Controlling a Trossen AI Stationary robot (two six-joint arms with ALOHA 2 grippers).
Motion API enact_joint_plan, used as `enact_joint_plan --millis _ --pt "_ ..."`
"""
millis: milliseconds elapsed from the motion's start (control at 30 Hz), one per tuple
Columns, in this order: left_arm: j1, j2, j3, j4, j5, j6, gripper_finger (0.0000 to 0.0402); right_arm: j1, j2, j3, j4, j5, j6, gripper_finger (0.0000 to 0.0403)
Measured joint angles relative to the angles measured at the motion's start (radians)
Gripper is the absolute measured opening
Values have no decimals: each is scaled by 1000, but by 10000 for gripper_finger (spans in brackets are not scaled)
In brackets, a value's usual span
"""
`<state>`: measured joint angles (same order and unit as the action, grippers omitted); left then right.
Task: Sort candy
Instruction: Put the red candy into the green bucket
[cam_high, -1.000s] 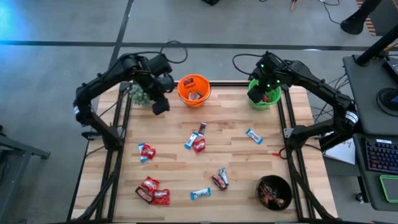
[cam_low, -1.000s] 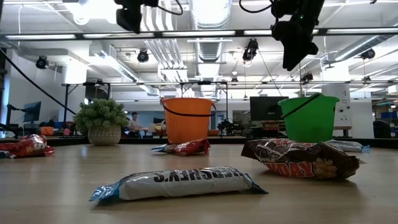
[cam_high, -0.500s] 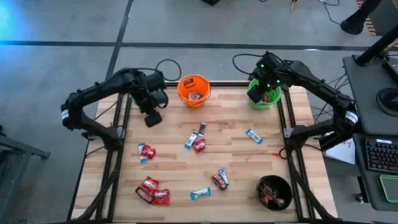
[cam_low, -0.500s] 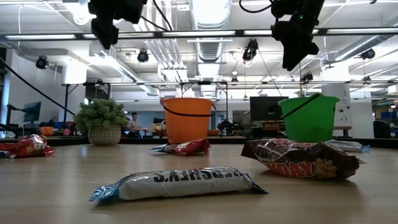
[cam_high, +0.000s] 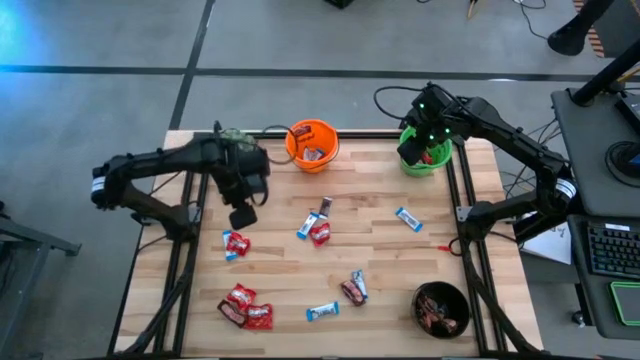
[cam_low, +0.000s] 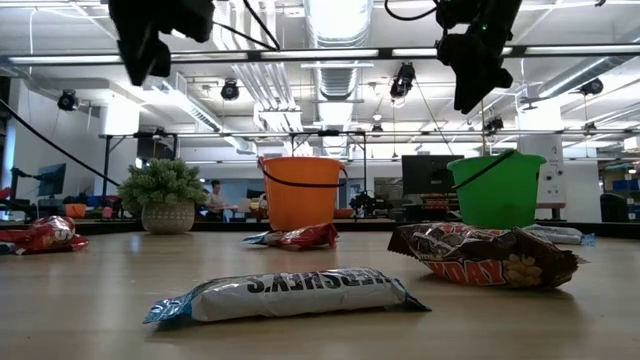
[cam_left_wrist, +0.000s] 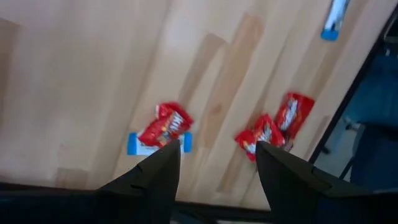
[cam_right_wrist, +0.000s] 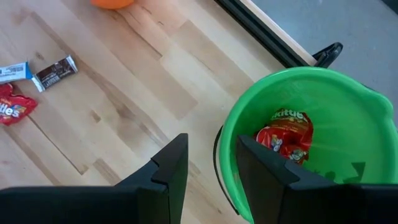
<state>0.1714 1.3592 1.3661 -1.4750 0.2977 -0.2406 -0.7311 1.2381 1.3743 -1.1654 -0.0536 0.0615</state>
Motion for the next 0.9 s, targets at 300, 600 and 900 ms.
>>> enact_joint_plan --millis 300,600,900 --pt "-185 -3 -6 17 -30 -58 191 0 -17 1 -14 -21 109 119" --pt "-367 -3 -7 35 -97 -68 191 7 -57 1 -13 -112 237 122" --pt "-510 -3 -87 182 -140 -150 191 57 -102 3 -15 -158 323 122"
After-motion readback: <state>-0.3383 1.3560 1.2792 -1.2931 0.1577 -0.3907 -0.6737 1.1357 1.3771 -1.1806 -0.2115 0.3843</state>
